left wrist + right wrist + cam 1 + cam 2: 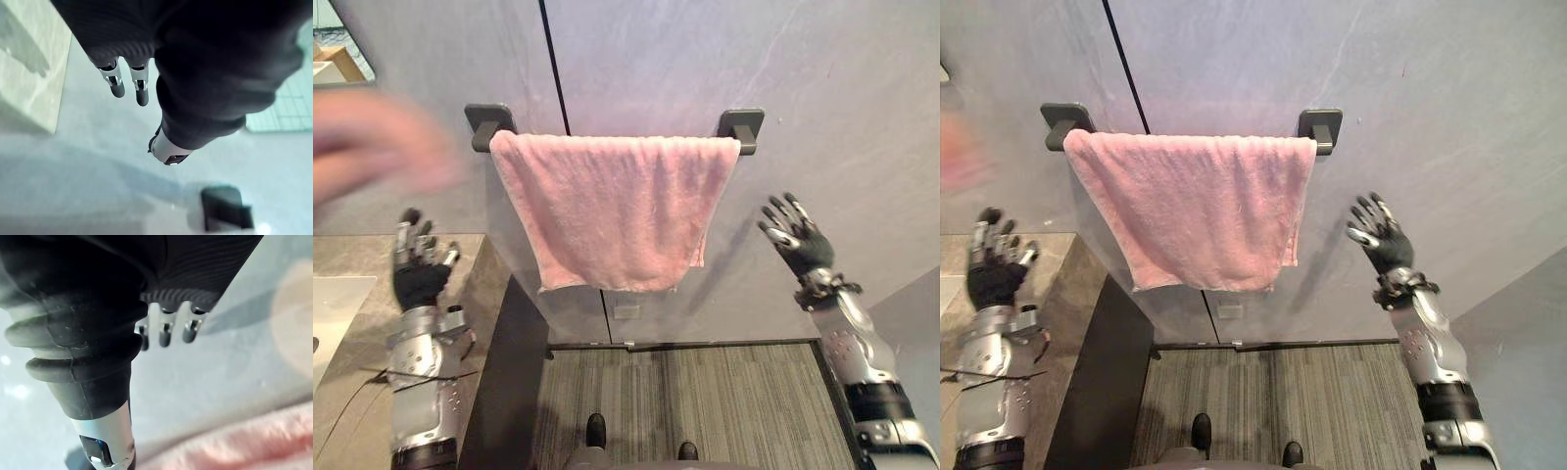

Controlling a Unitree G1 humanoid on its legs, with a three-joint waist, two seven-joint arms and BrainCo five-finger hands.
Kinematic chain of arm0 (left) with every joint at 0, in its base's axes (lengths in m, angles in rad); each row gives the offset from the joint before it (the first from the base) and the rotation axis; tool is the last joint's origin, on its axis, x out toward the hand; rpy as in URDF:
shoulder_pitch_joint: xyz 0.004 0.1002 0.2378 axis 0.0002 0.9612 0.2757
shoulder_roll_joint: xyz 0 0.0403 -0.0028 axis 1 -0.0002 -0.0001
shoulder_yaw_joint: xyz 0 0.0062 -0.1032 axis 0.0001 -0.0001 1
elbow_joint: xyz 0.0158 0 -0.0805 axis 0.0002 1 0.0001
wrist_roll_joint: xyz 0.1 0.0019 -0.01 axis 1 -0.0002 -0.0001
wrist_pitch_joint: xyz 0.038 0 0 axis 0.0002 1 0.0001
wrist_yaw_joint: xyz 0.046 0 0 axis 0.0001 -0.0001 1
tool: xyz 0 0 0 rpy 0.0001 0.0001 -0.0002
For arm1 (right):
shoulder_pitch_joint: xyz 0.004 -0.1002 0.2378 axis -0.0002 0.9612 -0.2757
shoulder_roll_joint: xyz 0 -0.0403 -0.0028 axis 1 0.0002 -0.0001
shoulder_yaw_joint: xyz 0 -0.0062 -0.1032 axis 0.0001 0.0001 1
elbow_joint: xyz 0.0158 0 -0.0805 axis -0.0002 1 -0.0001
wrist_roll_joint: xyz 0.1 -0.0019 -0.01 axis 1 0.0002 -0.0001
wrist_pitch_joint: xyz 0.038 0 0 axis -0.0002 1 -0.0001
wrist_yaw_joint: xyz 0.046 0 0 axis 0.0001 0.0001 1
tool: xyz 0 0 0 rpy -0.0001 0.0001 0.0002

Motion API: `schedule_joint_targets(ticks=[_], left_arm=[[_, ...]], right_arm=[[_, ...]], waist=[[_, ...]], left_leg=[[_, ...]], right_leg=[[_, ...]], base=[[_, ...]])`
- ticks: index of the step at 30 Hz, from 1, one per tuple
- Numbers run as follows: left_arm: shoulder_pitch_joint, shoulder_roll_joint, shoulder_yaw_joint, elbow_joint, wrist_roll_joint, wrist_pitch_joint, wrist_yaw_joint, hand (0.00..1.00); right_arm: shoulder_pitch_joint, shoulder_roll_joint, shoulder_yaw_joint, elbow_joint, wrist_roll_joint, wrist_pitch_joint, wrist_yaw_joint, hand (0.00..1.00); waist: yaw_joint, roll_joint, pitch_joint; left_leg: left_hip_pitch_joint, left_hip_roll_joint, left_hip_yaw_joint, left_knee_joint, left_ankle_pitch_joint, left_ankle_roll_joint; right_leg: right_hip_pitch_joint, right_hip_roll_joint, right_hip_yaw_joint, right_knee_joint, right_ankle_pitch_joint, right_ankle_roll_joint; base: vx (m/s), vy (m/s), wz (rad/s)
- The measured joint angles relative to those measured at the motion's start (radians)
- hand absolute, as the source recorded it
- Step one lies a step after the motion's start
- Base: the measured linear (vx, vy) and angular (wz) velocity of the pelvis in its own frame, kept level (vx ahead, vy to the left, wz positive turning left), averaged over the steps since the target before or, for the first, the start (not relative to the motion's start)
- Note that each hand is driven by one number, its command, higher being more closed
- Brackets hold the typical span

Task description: Organize washtable

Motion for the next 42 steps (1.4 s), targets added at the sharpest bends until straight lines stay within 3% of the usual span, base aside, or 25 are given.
schedule_joint_targets(ticks=[1,3,6,10,14,18,26,27,32,38,42], left_arm=[[0.023,-0.014,0.063,-0.018,0.003,0.001,0.012,0.0],[0.047,-0.038,0.128,-0.045,0.022,0.001,0.022,0.0],[0.08,-0.076,0.221,-0.093,0.049,0.001,0.075,0.0],[0.104,-0.108,0.303,-0.177,0.049,-0.004,0.155,0.0],[0.101,-0.112,0.318,-0.295,0.064,-0.028,0.171,0.0],[0.101,-0.113,0.28,-0.385,0.077,-0.05,0.158,0.0],[0.1,-0.121,0.126,-0.431,0.079,-0.063,0.051,0.0],[0.1,-0.141,0.066,-0.434,0.079,-0.062,0.026,0.0],[0.102,-0.144,0.033,-0.451,0.078,-0.062,0.008,0.0],[0.102,-0.148,-0.141,-0.473,0.03,-0.064,-0.084,0.0],[0.102,-0.15,-0.239,-0.473,-0.002,-0.064,-0.105,0.0]], right_arm=[[0.051,0.039,-0.109,-0.052,-0.005,0.002,-0.016,0.0],[0.086,0.073,-0.21,-0.115,-0.022,-0.005,-0.038,0.0],[0.103,0.117,-0.363,-0.194,-0.073,-0.053,-0.104,0.0],[0.103,0.176,-0.432,-0.281,-0.108,-0.157,-0.201,0.0],[0.102,0.206,-0.422,-0.386,-0.139,-0.205,-0.233,0.0],[0.086,0.213,-0.37,-0.463,-0.149,-0.211,-0.222,0.0],[0.059,0.242,-0.261,-0.481,-0.179,-0.196,-0.163,0.0],[0.059,0.243,-0.214,-0.481,-0.178,-0.186,-0.144,0.0],[0.052,0.245,-0.17,-0.481,-0.177,-0.17,-0.126,0.0],[-0.012,0.254,0.136,-0.481,-0.181,-0.118,-0.014,0.0],[-0.097,0.275,0.284,-0.455,-0.202,-0.106,0.02,0.0]], waist=[[-0.002,0.005,-0.005],[-0.003,0.009,-0.015],[-0.006,0.011,-0.034],[-0.027,0.009,-0.065],[-0.031,0.009,-0.066],[-0.029,0.014,-0.072],[-0.03,0.017,-0.078],[-0.032,0.016,-0.076],[-0.031,0.013,-0.07],[-0.03,0.01,-0.049],[-0.028,0.002,-0.041]], left_leg=[[0.004,-0.003,-0.002,0.0,0.0,0.0],[0.005,-0.005,-0.001,0.0,-0.002,-0.002],[0.015,-0.007,-0.003,0.0,-0.005,-0.006],[0.017,-0.008,-0.012,0.0,-0.014,-0.013],[0.021,-0.011,-0.019,0.0,-0.016,-0.009],[0.021,-0.018,-0.024,0.0,-0.016,-0.009],[0.029,-0.026,-0.029,0.0,-0.014,-0.012],[0.036,-0.029,-0.033,0.0,-0.014,-0.011],[0.036,-0.029,-0.033,0.0,-0.015,-0.011],[0.041,-0.028,-0.032,0.0,-0.017,-0.008],[0.041,-0.029,-0.031,0.0,-0.017,-0.008]], right_leg=[[0.004,-0.003,-0.002,0.0,-0.003,0.001],[0.005,-0.005,-0.002,-0.001,-0.004,0.002],[0.019,-0.009,-0.005,-0.008,-0.007,-0.004],[0.028,-0.012,-0.017,-0.015,-0.014,0.003],[0.039,-0.015,-0.026,-0.015,-0.016,0.003],[0.039,-0.022,-0.027,-0.013,-0.016,0.003],[0.044,-0.029,-0.031,0.002,-0.022,0.011],[0.056,-0.03,-0.044,0.004,-0.031,0.016],[0.057,-0.03,-0.046,0.005,-0.032,0.017],[0.058,-0.031,-0.043,0.006,-0.032,0.017],[0.058,-0.031,-0.043,0.007,-0.035,0.018]], base=[[0.03,0.015,0.08],[0.01,0.005,0.02],[0.0,0.003,0.01],[-0.03,0.006,0.09],[-0.05,0.014,0.09],[-0.01,0.007,0.01],[0.0,-0.001,0.02],[0.01,-0.016,0.14],[0.0,-0.004,0.03],[0.0,-0.003,-0.01],[0.0,0.0,0.0]])
